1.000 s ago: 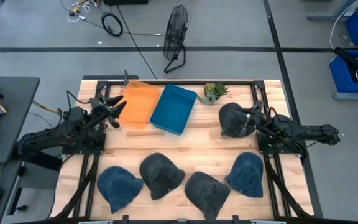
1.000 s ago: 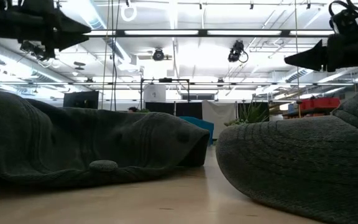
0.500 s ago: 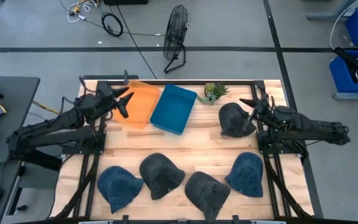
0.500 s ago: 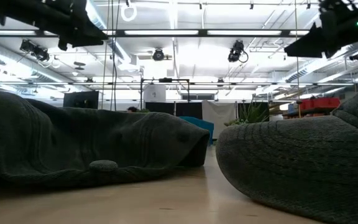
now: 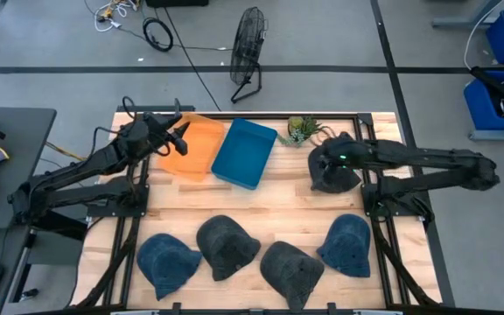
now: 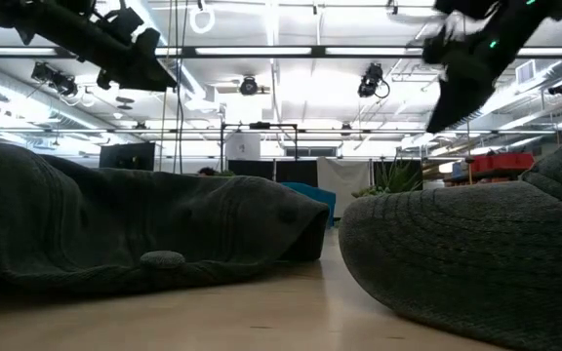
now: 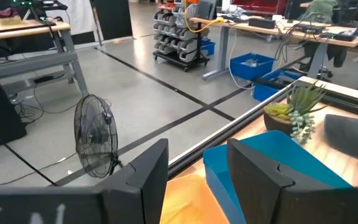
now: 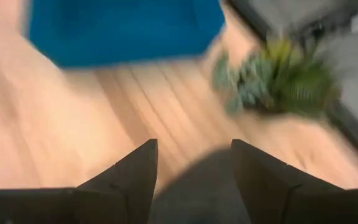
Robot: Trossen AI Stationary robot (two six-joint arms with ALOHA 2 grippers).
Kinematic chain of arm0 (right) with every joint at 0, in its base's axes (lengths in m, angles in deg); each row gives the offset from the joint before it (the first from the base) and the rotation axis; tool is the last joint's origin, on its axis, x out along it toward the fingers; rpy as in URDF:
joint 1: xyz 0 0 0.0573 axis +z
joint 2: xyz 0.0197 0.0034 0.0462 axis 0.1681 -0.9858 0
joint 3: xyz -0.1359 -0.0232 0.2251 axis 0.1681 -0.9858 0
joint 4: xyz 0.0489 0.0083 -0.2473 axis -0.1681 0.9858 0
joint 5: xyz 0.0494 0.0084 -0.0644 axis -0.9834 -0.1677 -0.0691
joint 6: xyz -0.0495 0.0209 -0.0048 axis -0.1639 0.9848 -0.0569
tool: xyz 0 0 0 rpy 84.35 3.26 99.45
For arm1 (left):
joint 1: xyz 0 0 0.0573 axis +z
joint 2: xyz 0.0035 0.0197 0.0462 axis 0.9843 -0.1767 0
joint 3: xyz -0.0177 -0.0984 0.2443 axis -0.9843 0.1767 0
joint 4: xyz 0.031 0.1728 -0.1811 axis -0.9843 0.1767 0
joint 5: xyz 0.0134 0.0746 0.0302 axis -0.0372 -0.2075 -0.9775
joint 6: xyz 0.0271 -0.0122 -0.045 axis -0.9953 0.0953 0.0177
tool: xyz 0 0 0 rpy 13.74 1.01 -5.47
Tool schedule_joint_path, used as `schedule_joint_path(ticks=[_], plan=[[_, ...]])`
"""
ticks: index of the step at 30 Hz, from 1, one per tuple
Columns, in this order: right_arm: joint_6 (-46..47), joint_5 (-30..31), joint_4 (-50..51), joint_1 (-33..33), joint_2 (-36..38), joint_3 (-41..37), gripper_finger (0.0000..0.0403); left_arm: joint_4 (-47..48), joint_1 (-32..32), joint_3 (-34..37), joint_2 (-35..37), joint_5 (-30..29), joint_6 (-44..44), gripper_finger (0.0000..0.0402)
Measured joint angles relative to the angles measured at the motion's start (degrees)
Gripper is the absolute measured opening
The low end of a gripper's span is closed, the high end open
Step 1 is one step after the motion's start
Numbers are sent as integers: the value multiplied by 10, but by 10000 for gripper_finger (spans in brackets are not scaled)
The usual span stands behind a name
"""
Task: Pick & Place hat
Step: Put the top black cap into the blue bin
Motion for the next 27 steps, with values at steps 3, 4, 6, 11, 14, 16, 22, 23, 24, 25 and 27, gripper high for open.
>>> schedule_joint_path(ticks=[3,4,6,11,14,16,22,23,24,25,27], plan=[[29,-36,65,-27,-69,36,210,0,1,0,-3,0,0,169],[39,-47,89,-35,-90,47,210,0,0,0,-3,0,0,169],[47,-60,139,-49,-131,66,210,0,0,0,-3,0,-5,169],[11,-61,195,-71,-212,78,210,0,0,0,-3,0,-35,169],[-30,-28,186,-77,-251,78,210,0,0,0,-3,0,-39,169],[-58,-2,168,-80,-271,78,210,0,0,0,-3,0,-39,169],[-110,-43,141,-101,-323,78,209,0,0,0,-3,0,-39,169],[-115,-39,141,-103,-331,78,208,0,0,0,-3,0,-39,169],[-115,-34,141,-106,-338,78,204,0,0,0,-3,0,-39,169],[-116,-34,141,-108,-344,79,198,0,0,0,-3,0,-39,169],[-116,-36,140,-110,-351,79,174,0,0,0,-3,0,-39,169]])
